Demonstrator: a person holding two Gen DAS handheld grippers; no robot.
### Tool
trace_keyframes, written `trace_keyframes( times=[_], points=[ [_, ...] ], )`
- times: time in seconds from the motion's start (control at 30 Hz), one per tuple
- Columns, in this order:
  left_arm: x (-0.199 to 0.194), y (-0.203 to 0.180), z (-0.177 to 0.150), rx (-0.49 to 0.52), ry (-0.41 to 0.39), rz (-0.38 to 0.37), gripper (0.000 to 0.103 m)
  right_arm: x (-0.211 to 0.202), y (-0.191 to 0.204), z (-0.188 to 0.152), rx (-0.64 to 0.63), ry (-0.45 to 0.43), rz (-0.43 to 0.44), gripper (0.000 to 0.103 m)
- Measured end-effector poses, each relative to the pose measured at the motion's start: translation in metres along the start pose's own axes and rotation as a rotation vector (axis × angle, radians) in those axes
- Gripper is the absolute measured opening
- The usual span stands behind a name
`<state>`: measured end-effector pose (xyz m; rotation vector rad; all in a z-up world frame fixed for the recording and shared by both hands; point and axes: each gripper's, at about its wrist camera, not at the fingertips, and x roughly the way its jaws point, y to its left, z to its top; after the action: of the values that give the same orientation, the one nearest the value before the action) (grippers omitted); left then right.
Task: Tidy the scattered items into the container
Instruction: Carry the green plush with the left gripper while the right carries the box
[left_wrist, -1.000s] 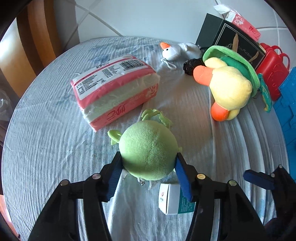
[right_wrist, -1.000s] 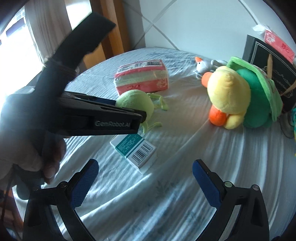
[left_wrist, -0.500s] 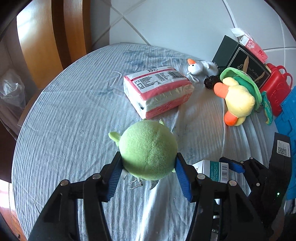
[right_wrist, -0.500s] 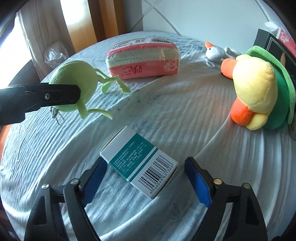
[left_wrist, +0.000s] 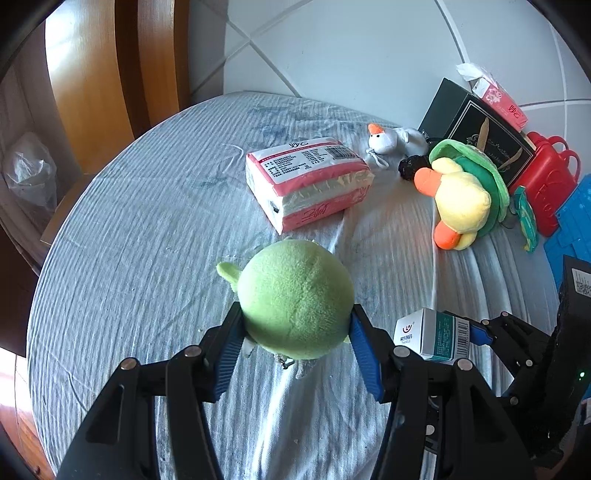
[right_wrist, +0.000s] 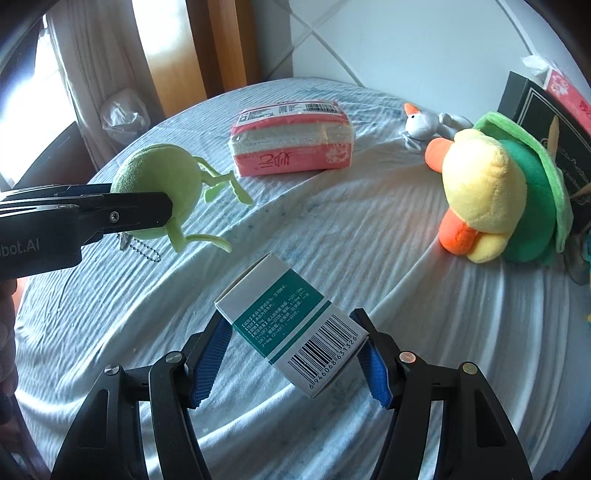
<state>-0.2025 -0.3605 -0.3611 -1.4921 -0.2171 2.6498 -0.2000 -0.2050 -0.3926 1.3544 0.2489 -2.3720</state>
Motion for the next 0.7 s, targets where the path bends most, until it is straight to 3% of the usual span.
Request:
trace_keyframes(
  times=[0.7],
  points=[
    [-0.089,-0.078,-0.007,-0.004,-0.029,0.083,0.055,-0.126,-0.040,-0.018,0.089,-0.040,0.003,0.065]
  ],
)
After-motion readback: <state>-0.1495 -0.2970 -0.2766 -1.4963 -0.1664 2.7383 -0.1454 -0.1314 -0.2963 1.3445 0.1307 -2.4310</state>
